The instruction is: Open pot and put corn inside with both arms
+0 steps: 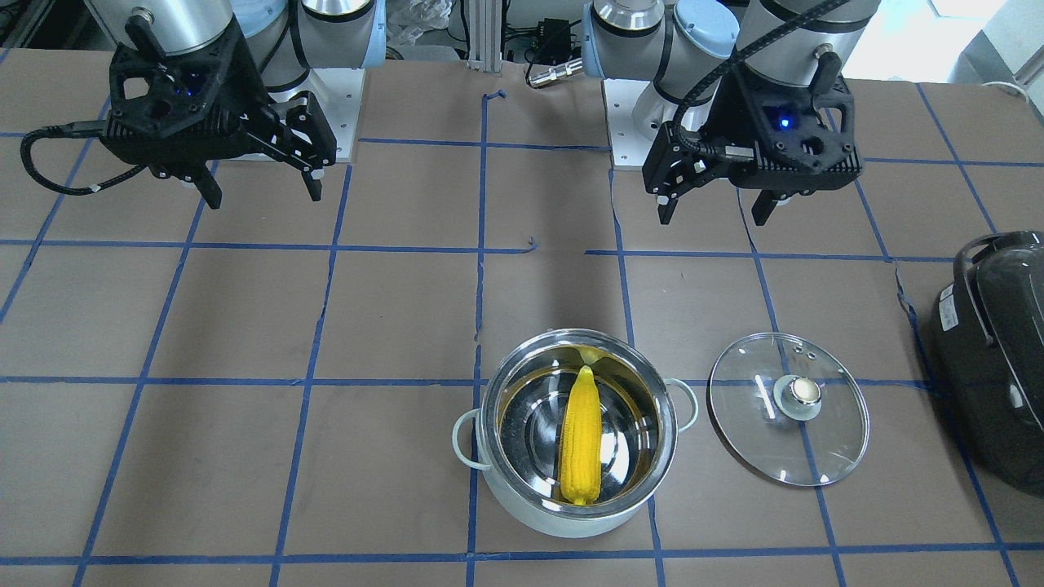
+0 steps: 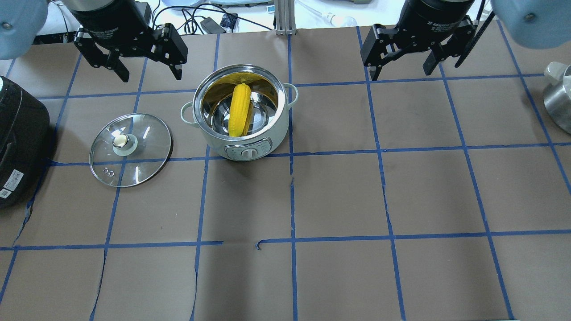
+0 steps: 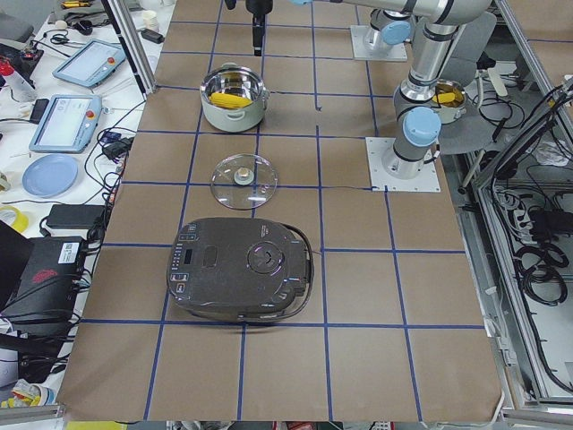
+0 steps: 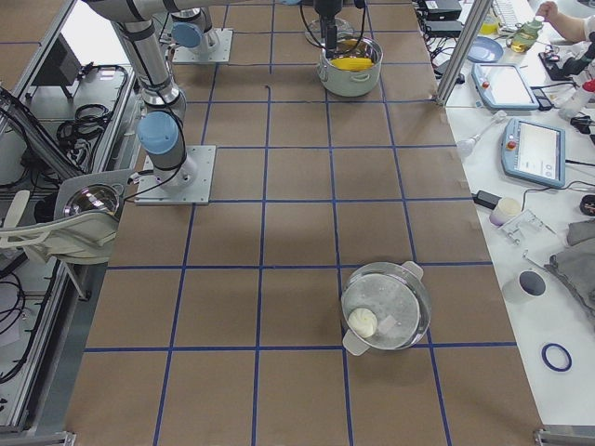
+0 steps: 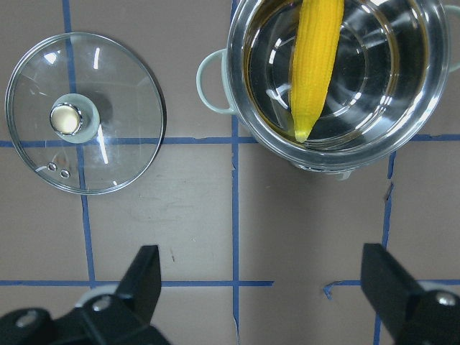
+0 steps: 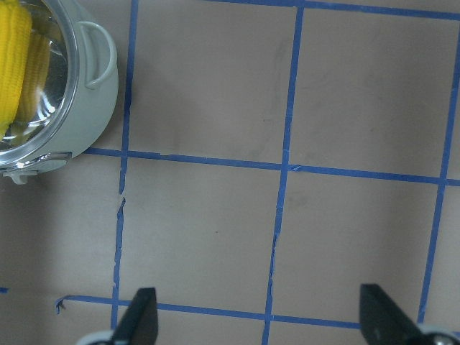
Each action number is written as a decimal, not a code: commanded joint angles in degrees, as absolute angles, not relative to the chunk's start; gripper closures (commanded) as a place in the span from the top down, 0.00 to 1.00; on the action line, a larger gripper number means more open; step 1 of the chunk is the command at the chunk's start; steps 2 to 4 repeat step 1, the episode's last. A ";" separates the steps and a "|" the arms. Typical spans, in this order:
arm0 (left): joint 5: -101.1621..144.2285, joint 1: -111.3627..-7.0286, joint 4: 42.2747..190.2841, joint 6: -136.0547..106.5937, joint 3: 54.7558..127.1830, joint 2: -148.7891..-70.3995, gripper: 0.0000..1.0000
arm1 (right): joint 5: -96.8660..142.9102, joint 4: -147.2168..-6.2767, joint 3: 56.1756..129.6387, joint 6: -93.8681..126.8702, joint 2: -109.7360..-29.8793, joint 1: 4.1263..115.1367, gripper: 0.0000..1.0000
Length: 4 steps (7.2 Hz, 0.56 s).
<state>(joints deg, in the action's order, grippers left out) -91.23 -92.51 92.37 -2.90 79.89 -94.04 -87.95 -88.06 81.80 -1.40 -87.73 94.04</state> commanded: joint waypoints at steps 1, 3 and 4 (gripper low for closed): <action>-91.23 -92.55 92.37 -2.90 79.89 -94.04 1.00 | -87.98 -88.07 81.83 -1.41 -87.72 94.04 1.00; -91.23 -92.55 92.37 -2.90 79.89 -94.04 1.00 | -87.98 -88.07 81.83 -1.41 -87.72 94.04 1.00; -91.23 -92.55 92.37 -2.90 79.89 -94.04 1.00 | -87.98 -88.07 81.83 -1.41 -87.72 94.04 1.00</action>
